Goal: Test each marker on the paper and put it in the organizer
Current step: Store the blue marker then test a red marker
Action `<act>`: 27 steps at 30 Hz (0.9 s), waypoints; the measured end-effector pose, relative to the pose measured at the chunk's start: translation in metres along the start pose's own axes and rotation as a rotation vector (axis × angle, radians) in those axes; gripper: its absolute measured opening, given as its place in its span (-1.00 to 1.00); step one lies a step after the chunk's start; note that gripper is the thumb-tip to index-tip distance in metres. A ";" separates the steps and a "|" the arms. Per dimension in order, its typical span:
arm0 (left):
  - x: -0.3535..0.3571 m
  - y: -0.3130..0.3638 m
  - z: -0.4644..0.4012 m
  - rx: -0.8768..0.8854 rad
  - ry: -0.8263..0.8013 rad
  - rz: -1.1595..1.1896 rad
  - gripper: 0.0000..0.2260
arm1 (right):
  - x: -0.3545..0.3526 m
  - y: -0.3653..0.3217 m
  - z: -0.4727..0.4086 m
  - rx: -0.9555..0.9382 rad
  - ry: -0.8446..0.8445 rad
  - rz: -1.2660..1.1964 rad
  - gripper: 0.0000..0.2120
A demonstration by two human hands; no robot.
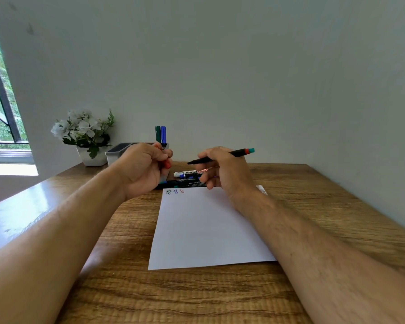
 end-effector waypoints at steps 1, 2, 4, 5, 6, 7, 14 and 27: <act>-0.002 -0.001 -0.001 0.014 0.019 0.041 -0.76 | 0.001 0.000 0.000 0.000 -0.010 -0.027 -0.83; -0.003 -0.002 -0.002 0.029 0.040 0.086 -0.77 | 0.002 0.000 0.001 -0.004 -0.018 -0.048 -0.83; -0.004 -0.003 -0.004 0.066 0.081 0.186 -0.81 | 0.003 0.000 0.001 -0.021 -0.031 -0.075 -0.89; -0.005 -0.003 -0.005 0.085 0.094 0.238 -0.81 | 0.004 -0.001 0.002 -0.029 -0.036 -0.086 -0.90; -0.005 -0.003 -0.005 0.104 0.102 0.279 -0.80 | 0.004 -0.001 0.002 -0.038 -0.042 -0.096 -0.89; -0.005 -0.003 -0.006 0.120 0.108 0.302 -0.78 | 0.005 -0.002 0.002 -0.045 -0.050 -0.101 -0.88; 0.001 -0.004 -0.005 0.134 0.069 0.259 -0.77 | 0.009 -0.003 0.003 -0.074 -0.067 -0.041 -0.87; 0.005 -0.005 -0.002 0.155 0.067 0.206 -0.70 | 0.007 -0.006 0.002 -0.087 -0.064 -0.078 -0.94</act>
Point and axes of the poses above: each hand's wrist, its own z-axis away from the middle knuckle, its own x-axis out of the palm, y = z × x, the point moved 5 cm from there along -z, towards the middle knuckle, and after that the axes turned 8 degrees about z, right-handed, at the moved point
